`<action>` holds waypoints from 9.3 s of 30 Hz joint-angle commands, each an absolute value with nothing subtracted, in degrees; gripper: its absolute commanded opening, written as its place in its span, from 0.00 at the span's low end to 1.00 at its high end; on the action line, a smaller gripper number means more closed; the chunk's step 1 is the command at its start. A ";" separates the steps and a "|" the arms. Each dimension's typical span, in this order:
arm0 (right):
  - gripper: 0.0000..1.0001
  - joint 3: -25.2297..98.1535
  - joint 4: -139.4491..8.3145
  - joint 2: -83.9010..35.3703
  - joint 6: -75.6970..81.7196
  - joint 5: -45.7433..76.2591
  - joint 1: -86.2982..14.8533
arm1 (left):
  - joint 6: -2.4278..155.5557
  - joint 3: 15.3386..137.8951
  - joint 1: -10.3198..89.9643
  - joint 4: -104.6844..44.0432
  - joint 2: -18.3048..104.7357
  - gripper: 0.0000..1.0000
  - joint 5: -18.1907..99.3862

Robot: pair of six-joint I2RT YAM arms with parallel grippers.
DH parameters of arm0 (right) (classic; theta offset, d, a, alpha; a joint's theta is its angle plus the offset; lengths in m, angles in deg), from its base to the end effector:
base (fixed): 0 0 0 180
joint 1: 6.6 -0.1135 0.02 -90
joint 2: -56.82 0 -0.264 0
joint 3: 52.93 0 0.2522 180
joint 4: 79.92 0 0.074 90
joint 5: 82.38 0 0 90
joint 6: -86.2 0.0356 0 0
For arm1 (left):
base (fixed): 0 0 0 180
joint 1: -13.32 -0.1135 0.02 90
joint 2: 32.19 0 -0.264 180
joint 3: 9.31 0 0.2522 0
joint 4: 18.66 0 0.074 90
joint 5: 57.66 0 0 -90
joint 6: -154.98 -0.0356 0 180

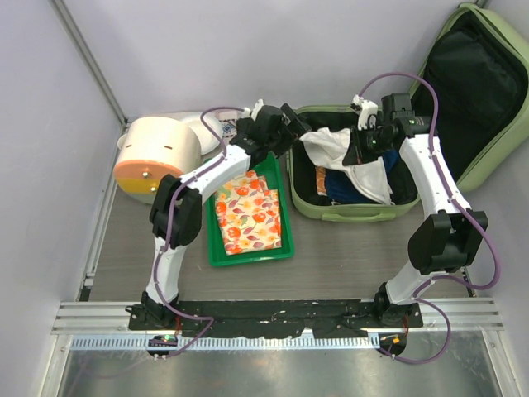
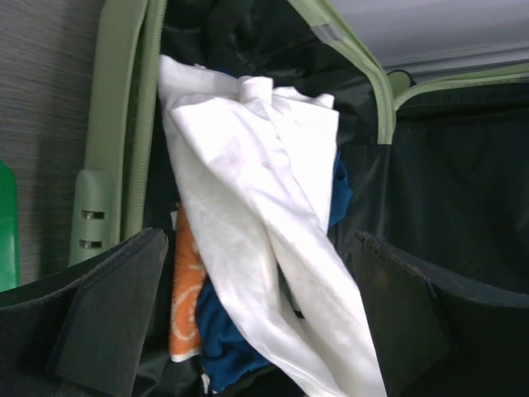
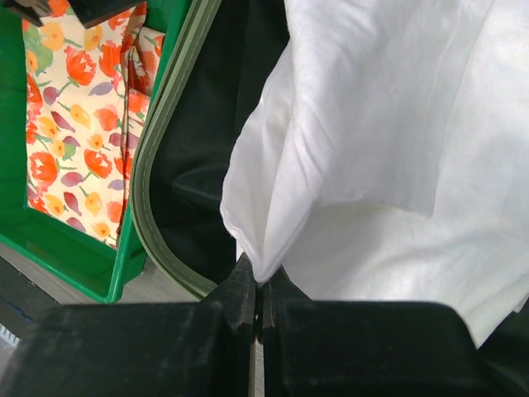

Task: Open, take out, and arrange the luggage

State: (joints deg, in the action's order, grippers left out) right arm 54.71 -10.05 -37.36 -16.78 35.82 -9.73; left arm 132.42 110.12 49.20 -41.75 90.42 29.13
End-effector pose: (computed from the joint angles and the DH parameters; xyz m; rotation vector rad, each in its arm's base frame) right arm 0.3414 0.0355 0.3477 -0.5306 2.4151 0.5531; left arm 0.4163 -0.2986 0.2734 -0.6361 2.1098 -1.0359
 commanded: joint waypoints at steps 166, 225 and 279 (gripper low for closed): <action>0.58 40.55 -52.90 -42.78 11.67 43.30 -53.98 | 64.63 102.53 30.29 -84.81 71.62 0.59 43.76; 0.50 49.60 -17.03 -53.31 -14.61 17.99 -18.11 | 75.62 110.62 30.02 -69.35 70.55 0.96 54.84; 0.01 55.84 -3.76 -30.28 -18.39 40.58 -15.12 | 133.71 98.85 47.78 -35.85 82.16 0.80 49.48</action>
State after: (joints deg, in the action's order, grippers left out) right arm 52.92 -1.89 -32.52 -20.08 38.42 -16.07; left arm 127.33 100.65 46.77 -37.33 86.35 51.08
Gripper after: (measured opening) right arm 0.042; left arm 0.800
